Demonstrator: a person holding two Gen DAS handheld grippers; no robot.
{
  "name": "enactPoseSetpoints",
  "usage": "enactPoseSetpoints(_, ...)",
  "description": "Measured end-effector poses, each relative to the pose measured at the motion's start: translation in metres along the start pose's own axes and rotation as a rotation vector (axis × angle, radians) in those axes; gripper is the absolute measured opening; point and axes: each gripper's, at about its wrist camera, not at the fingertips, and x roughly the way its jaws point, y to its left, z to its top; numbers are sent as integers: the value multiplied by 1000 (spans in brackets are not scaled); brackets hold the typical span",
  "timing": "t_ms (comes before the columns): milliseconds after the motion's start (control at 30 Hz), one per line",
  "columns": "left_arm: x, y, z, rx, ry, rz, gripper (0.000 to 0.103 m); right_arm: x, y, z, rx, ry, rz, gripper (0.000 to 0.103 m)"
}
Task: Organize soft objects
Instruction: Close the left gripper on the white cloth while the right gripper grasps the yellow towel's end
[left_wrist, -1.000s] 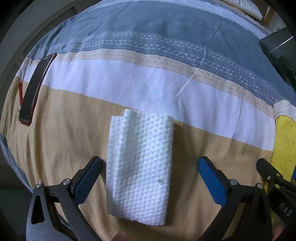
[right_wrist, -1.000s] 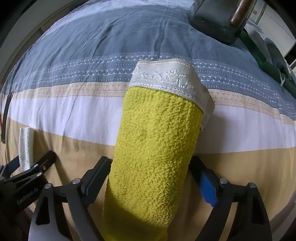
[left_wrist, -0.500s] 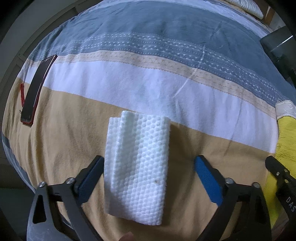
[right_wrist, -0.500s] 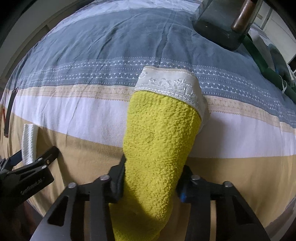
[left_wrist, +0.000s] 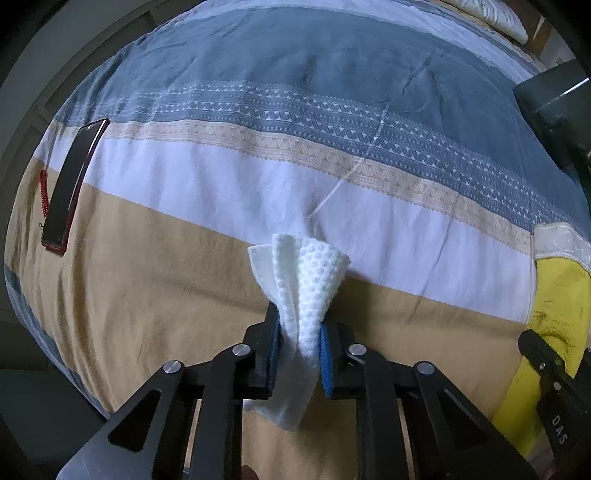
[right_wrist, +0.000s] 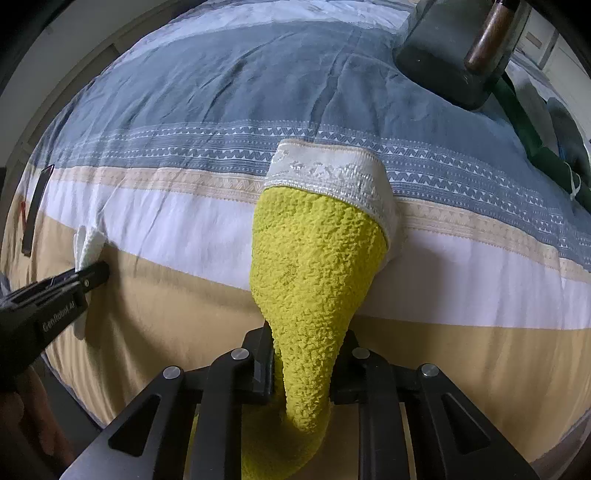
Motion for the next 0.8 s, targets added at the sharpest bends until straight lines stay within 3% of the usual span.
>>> enactPoseSetpoints(367,-26,-24,12,14,-17,32,14,-26,-15,-5,-29,-14,25,19)
enactPoseSetpoints(800,-55,-91,30,67,-52,-33,14,-43,-33,2,-71,-46,23,19)
